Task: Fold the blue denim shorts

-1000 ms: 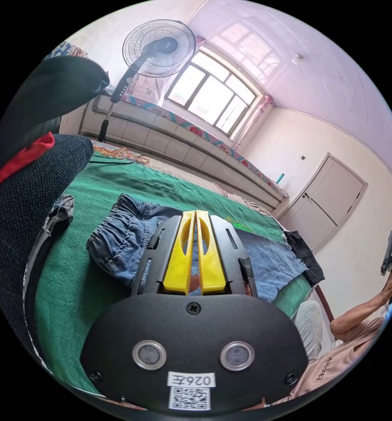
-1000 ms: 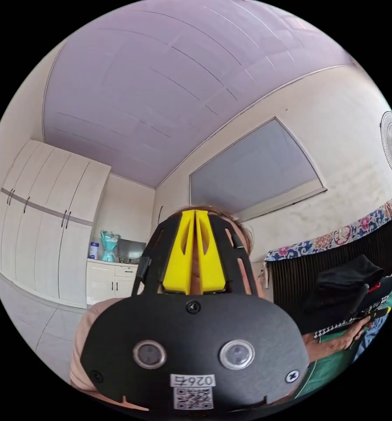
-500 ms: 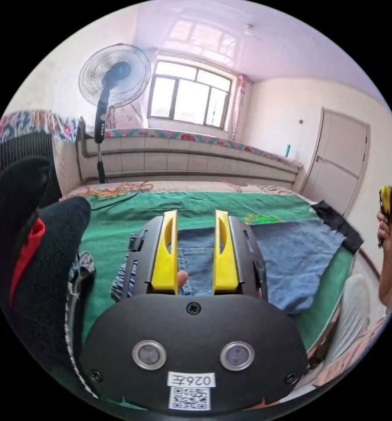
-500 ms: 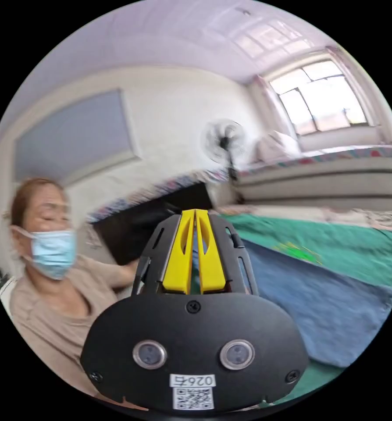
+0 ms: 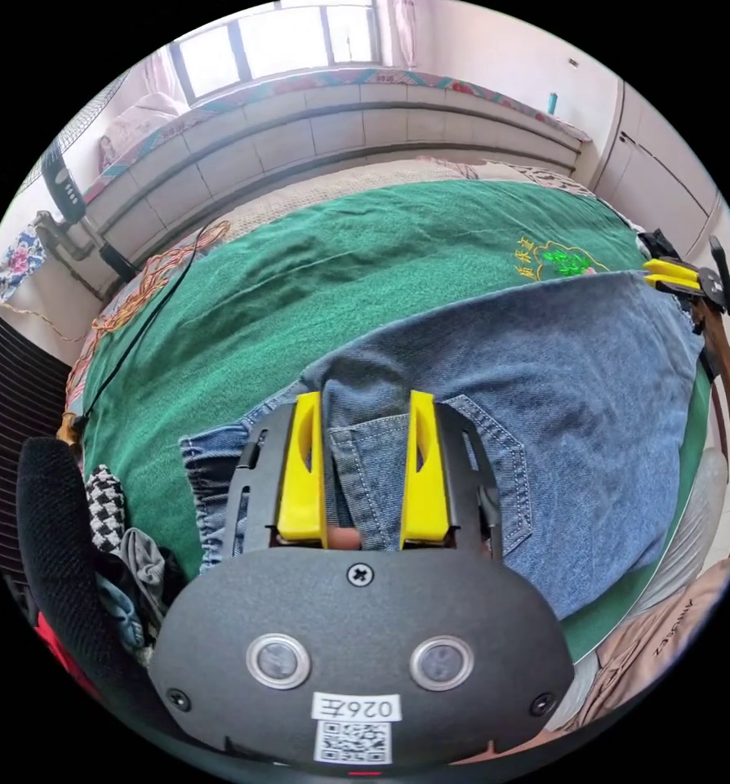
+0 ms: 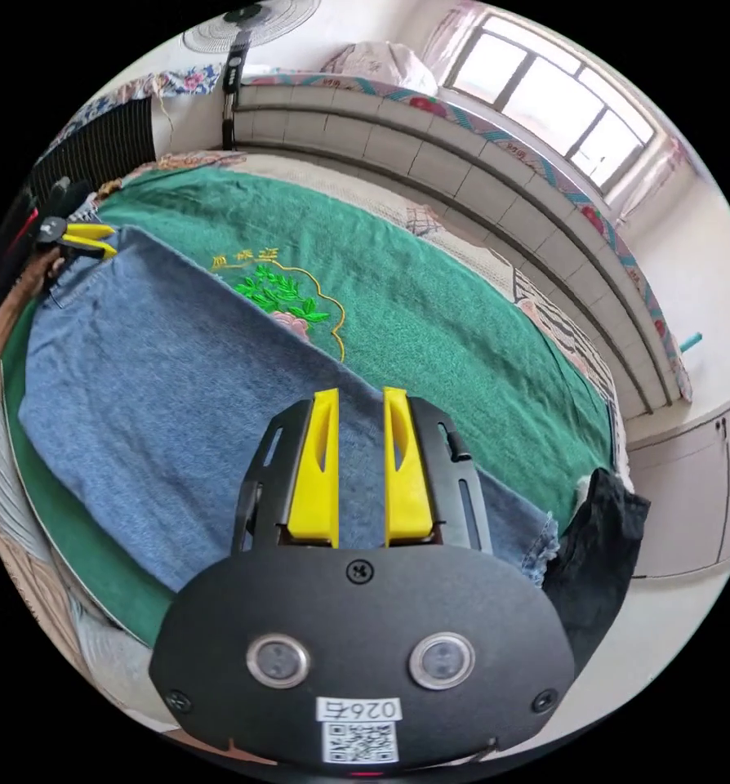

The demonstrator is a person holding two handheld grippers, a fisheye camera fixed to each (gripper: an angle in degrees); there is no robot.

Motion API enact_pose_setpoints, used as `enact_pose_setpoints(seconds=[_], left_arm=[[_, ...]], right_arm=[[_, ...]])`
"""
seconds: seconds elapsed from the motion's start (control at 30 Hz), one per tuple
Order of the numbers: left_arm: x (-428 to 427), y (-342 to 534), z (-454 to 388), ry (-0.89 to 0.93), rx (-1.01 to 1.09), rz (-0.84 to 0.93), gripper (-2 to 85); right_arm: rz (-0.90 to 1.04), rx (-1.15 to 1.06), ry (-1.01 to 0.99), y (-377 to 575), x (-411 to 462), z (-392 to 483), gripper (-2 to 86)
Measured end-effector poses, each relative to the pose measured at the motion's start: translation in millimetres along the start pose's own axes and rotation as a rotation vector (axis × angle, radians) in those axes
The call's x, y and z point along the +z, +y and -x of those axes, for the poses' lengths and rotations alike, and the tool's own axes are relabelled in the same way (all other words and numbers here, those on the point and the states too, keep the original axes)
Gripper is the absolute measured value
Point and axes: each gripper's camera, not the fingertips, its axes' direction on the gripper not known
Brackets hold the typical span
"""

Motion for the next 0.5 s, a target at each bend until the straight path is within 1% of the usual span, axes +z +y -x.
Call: enact_pose_setpoints(seconds=[0.1,0.17,0.2,0.23,0.27,0.33,0.5], left_arm=[[2,-12,11,0.003,-0.001,-0.004,1.7],[3,-17,18,0.005,0.001,-0.008,0.7],[2,-20,23,0.008,0.005,-0.012,0.2],[2,-21,27,0.012,0.005,-0.013,0.1],[-1,-23,35,0.023,0.000,-0.024,-0.2],[-9,-21,48,0.046,-0.014,-0.063,-0.4],[-64,13,92,0.175,-0.045,-0.265,-0.5]], right_arm=[[0.059,-0.057,-0.032,-33,33,6,8.0],[0.120,-0.078,-0.067,-46,54,8,6.2],[0.115,-0.084,-0.137,-52,57,5,2.3],[0.105,-0.053,-0.145,-55,57,0,0.0],[0.099,-0.050,-0.144,-56,56,-1,-0.5],[0.047,-0.047,-0.109,-52,47,-1,-1.4],[-0.130,-0.023,-0.060,-14,1,-7,-1.6]])
